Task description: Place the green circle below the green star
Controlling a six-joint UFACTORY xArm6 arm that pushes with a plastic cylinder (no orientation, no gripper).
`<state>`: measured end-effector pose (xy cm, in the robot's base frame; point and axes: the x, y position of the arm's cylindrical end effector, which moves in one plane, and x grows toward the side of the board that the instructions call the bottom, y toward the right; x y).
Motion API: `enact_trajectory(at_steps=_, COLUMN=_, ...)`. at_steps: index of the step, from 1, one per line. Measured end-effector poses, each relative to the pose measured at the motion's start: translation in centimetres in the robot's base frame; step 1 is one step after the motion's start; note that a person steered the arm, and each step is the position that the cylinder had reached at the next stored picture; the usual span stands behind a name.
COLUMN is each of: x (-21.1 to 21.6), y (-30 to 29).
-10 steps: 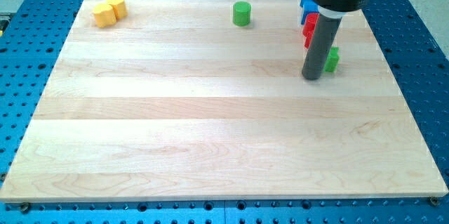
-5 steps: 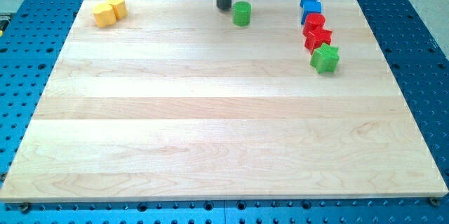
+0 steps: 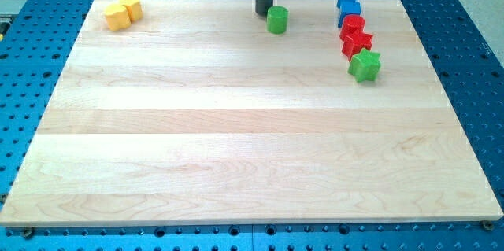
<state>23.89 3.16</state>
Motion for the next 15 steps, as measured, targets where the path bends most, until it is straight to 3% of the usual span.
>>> enact_trajectory(at_steps=1, x=11.5, y=-0.5)
enact_trajectory(at_steps=2, x=12.5, y=-1.6)
enact_trajectory(at_steps=3, x=4.7, y=-2.6)
enact_trajectory(at_steps=4, x=-0.1, y=0.0)
enact_trajectory(at_steps=6, x=18.1, y=5.7)
enact_trajectory(at_steps=9, x=18.7, y=6.4)
enact_trajectory(at_steps=10, x=22.8, y=6.4)
enact_trajectory(at_steps=12, x=20.5, y=7.5)
enact_trajectory(at_steps=14, x=20.5, y=13.5)
enact_trajectory(at_steps=15, x=24.4, y=14.9)
